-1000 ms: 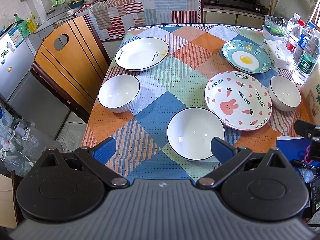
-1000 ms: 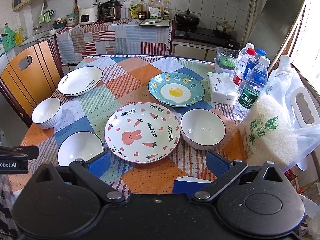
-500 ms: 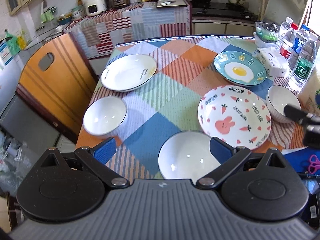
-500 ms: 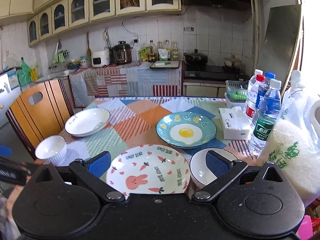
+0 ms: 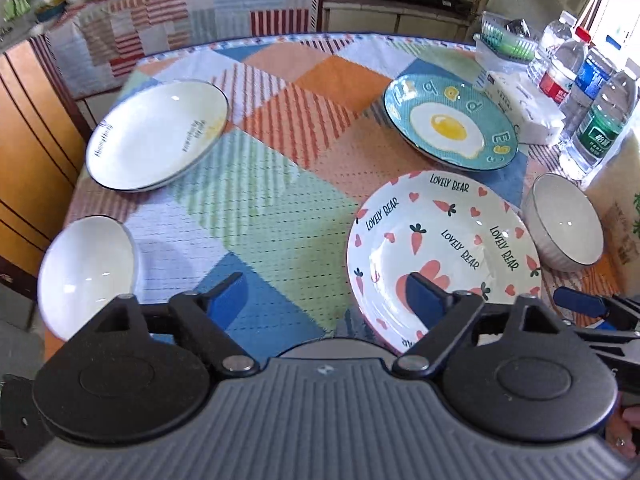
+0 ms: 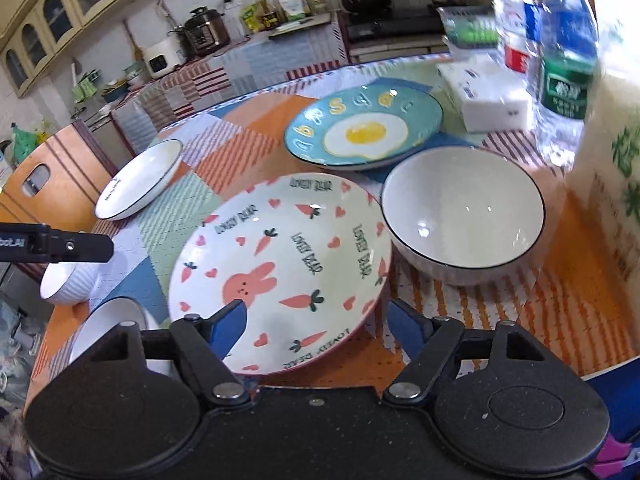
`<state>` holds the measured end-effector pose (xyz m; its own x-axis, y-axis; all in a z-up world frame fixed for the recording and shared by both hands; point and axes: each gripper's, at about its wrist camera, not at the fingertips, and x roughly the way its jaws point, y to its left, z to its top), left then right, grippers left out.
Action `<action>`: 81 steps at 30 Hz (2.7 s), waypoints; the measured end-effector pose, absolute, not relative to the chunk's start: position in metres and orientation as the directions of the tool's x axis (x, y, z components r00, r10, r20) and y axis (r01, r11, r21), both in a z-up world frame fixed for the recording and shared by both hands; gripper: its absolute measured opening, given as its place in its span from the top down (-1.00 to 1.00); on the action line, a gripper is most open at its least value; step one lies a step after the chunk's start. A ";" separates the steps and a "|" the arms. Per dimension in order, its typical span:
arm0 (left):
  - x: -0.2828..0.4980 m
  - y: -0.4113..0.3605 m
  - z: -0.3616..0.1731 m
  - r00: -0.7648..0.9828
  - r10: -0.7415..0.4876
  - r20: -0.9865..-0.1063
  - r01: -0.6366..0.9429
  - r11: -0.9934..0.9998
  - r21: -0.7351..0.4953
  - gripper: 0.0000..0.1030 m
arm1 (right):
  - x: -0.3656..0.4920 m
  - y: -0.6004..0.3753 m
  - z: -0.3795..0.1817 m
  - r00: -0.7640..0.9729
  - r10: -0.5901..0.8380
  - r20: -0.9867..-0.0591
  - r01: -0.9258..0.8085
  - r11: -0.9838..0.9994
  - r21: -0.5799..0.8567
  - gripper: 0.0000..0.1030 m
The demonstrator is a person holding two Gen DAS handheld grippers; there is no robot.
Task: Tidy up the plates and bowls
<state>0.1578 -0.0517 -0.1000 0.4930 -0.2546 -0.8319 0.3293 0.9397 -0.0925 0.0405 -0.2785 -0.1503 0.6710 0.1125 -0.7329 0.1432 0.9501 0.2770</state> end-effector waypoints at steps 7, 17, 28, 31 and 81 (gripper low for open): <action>0.187 -0.064 -0.133 0.413 -0.337 -0.846 0.388 0.906 -0.172 -0.40 | 0.050 -0.289 -0.168 0.643 0.150 -0.751 0.169 0.929 0.330 -0.16; 0.201 -0.071 -0.157 0.313 -0.372 -0.874 0.415 0.881 -0.226 0.66 | 0.055 -0.298 -0.183 0.642 0.187 -0.744 0.155 0.918 0.364 0.54; 0.199 -0.070 -0.156 0.353 -0.323 -0.878 0.382 0.906 -0.181 0.74 | 0.056 -0.297 -0.183 0.627 0.265 -0.733 0.080 0.914 0.398 0.55; 0.198 -0.065 -0.152 0.374 -0.307 -0.875 0.374 0.913 -0.161 0.74 | 0.060 -0.292 -0.180 0.632 0.269 -0.726 0.059 0.919 0.391 0.54; 0.238 0.019 -0.110 0.425 -0.150 -0.893 0.298 0.954 -0.018 0.55 | 0.164 -0.210 -0.123 0.526 0.228 -0.819 -0.136 0.973 0.184 0.17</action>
<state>0.2376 0.0191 -0.1095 0.4250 -0.1495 -0.8927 0.2980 0.9544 -0.0180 0.1644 -0.2105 -0.1229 0.5260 0.2284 -0.8193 -0.1358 0.9735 0.1842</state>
